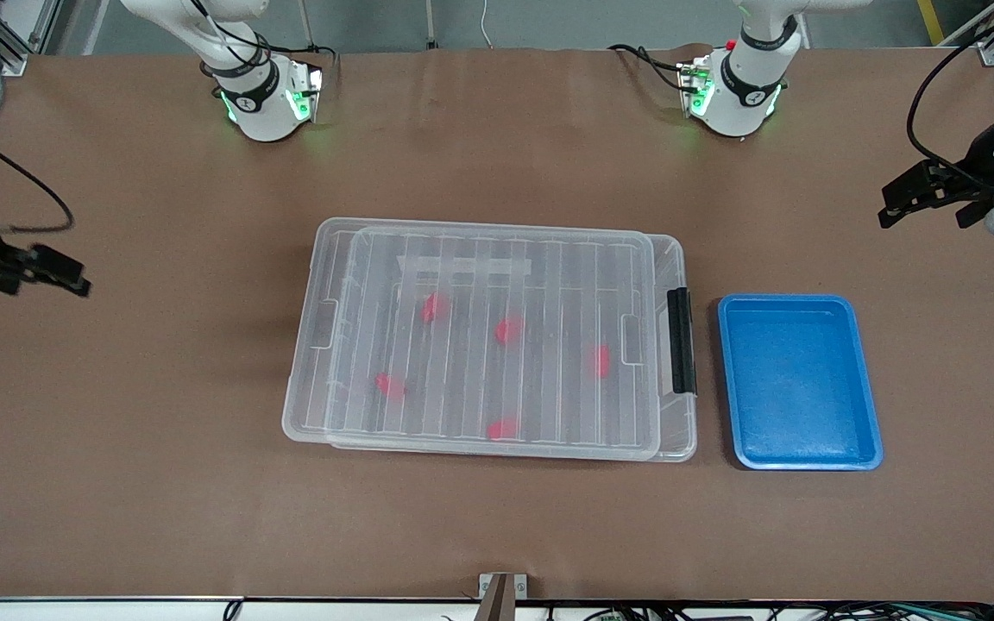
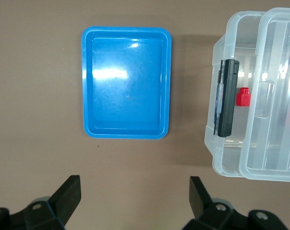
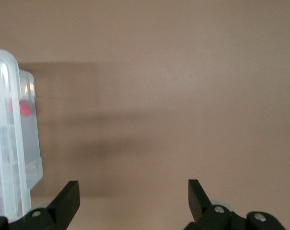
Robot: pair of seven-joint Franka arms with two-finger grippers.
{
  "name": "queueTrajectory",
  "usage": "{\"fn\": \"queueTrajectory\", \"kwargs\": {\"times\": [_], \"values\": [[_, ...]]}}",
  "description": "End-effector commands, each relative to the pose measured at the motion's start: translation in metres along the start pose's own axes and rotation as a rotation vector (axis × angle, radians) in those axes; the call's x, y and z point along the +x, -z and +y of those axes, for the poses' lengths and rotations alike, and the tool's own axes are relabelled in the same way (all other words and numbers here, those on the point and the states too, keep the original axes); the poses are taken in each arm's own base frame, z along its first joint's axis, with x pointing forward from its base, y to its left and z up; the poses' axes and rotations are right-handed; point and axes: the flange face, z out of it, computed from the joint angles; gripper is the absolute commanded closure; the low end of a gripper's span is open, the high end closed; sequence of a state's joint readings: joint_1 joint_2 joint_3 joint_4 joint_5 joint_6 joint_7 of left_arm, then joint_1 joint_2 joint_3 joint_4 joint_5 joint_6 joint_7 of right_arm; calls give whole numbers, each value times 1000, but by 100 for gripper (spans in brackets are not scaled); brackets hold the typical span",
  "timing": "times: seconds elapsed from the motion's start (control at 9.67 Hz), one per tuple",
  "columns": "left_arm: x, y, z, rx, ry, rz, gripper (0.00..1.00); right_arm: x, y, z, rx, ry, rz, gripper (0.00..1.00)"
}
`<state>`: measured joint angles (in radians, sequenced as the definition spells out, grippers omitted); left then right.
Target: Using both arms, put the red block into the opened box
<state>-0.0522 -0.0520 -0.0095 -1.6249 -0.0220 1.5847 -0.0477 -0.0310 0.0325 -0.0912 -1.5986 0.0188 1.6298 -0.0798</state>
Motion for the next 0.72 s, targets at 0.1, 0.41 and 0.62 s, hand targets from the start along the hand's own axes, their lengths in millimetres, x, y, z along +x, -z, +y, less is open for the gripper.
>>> {"fn": "queueTrajectory", "kwargs": {"times": [0.1,0.41,0.62], "values": [[1,-14,2,21,0,-29,0,-28,40,65,-4,-43,22,0],[2,-15,3,21,-3,-31,0,-26,29,58,-5,-148,8,0],[2,-15,2,22,-1,-32,0,-26,29,55,-4,-142,7,0]]}}
